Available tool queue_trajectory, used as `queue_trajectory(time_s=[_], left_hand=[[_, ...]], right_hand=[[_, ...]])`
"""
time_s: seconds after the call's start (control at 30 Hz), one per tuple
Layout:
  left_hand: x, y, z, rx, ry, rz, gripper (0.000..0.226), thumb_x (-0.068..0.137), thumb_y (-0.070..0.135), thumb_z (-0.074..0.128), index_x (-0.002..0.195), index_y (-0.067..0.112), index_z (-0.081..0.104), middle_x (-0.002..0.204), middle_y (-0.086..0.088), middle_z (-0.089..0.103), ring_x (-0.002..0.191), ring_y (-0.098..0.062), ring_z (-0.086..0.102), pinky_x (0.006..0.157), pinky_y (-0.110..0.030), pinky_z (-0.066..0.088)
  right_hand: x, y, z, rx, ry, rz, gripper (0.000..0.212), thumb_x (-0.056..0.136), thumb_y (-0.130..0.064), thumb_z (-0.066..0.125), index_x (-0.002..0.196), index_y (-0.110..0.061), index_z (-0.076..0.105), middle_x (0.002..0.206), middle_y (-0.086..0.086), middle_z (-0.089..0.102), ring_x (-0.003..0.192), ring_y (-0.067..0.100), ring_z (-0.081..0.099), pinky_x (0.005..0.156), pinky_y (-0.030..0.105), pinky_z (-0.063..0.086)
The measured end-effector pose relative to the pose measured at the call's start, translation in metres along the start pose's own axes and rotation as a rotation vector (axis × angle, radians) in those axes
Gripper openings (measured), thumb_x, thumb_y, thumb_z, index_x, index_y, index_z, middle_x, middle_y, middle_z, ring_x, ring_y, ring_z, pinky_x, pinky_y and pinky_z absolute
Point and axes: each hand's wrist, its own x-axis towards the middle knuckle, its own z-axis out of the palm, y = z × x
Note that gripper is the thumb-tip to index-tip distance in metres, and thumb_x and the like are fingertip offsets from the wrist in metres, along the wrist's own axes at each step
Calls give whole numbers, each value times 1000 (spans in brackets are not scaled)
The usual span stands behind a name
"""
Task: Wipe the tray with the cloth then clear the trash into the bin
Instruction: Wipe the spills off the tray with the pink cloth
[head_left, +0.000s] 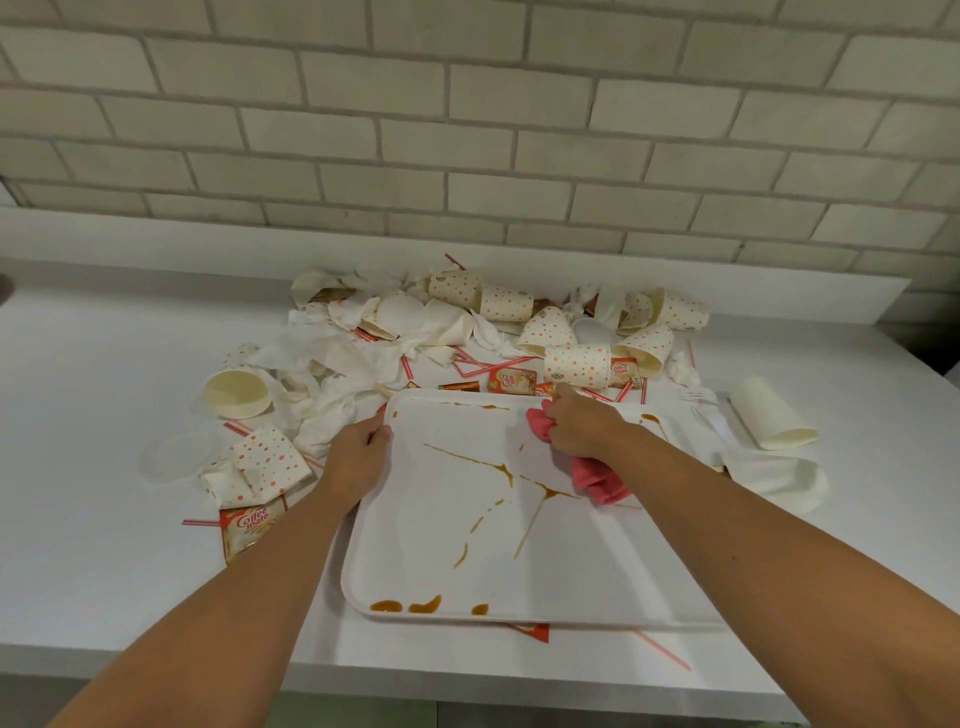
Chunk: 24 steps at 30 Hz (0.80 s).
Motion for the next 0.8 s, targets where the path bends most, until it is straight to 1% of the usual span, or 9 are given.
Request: queue_trajectory(time_s=[0.07, 0.17, 0.3, 0.43, 0.5, 0.6, 0.67, 0.73, 0.8], left_hand=[[-2, 0, 1, 4, 7, 18, 29, 98, 6, 40, 116, 14, 62, 86, -7, 55, 82, -16, 47, 75, -23, 36], [-3, -1, 2, -9, 19, 24, 34, 98, 6, 39, 126, 13, 57, 89, -5, 59, 85, -16, 51, 78, -21, 39], [1, -1, 1, 38, 19, 30, 37, 97, 6, 39, 130, 14, 55, 91, -3, 60, 88, -16, 53, 83, -27, 39], [2, -2, 1, 39, 1, 13, 34, 98, 9, 40, 127, 8, 57, 86, 0, 63, 83, -15, 56, 83, -25, 41], [4, -4, 1, 49, -11, 18, 36, 99, 11, 40, 131, 11, 55, 91, -1, 64, 88, -16, 57, 86, -27, 42], [4, -4, 1, 45, -11, 26, 37, 99, 10, 39, 134, 11, 50, 90, 4, 58, 92, -14, 51, 83, -21, 39], [2, -3, 2, 40, -11, 35, 37, 99, 10, 39, 135, 11, 49, 91, 7, 57, 94, -13, 50, 84, -19, 38], [1, -4, 2, 28, -2, 33, 37, 99, 10, 39, 135, 11, 49, 85, 15, 55, 90, -9, 50, 79, -14, 38], [0, -4, 3, 17, 20, 28, 37, 99, 8, 38, 135, 11, 49, 81, 22, 51, 81, 0, 49, 74, -9, 35]], right_hand=[[4, -13, 3, -11, 10, -38, 45, 94, -24, 43, 134, -5, 42, 111, 3, 48, 101, 25, 58, 79, 34, 45], [9, -20, 10, -29, -68, -111, 43, 92, -24, 45, 131, -7, 45, 121, 5, 52, 103, 24, 57, 81, 34, 47], [1, -9, 3, -28, -125, -190, 35, 91, -28, 45, 122, -14, 54, 116, 4, 57, 103, 22, 55, 80, 31, 43], [4, 9, -3, -81, -47, -95, 33, 95, -29, 41, 120, -12, 52, 106, 1, 52, 104, 23, 54, 77, 31, 38], [8, 10, -4, -76, -21, -46, 29, 95, -28, 39, 114, -10, 53, 103, 3, 54, 96, 23, 55, 75, 31, 39], [15, -6, -2, 17, 1, -17, 22, 95, -24, 39, 101, -9, 55, 106, 12, 62, 84, 22, 55, 72, 31, 43], [20, -18, 1, -7, 20, -62, 30, 96, -24, 38, 114, -7, 55, 121, 12, 56, 95, 24, 55, 80, 34, 45], [22, -28, 6, -58, 22, -103, 39, 96, -23, 37, 130, -7, 48, 130, 8, 46, 112, 26, 52, 92, 37, 44], [18, -36, 8, -86, 2, -191, 40, 97, -21, 38, 134, -10, 47, 133, 5, 40, 118, 26, 48, 96, 39, 43]])
